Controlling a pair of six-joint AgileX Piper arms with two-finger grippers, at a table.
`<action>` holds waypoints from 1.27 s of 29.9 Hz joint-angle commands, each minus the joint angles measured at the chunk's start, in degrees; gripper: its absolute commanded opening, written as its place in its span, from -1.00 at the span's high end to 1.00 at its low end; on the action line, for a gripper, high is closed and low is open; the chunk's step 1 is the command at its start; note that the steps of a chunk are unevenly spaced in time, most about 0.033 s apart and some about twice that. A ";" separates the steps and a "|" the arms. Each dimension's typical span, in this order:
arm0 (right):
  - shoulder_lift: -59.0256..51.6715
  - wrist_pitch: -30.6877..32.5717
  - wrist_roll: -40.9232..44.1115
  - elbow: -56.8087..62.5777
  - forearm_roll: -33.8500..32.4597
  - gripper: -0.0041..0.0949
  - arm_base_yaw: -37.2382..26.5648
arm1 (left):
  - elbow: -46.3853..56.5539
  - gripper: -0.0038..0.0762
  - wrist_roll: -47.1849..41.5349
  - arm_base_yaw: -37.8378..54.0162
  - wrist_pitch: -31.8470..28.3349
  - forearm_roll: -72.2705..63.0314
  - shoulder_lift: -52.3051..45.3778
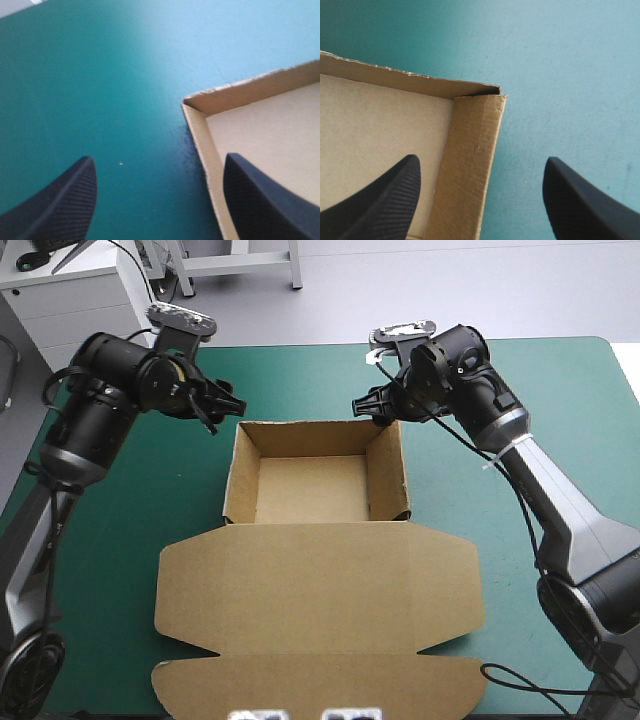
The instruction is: Fold the box
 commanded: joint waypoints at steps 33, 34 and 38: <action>8.01 -0.01 -2.43 7.35 4.65 0.96 -4.03 | 56.73 0.92 7.94 -0.17 -9.56 -14.24 -49.70; 7.70 -0.01 -2.28 7.35 3.78 0.96 -4.35 | 58.60 0.92 7.94 -0.17 -9.95 -14.24 -50.80; 5.47 -0.01 -2.45 7.22 2.11 0.96 -9.25 | 65.44 0.92 7.68 -0.17 -9.69 -14.36 -55.41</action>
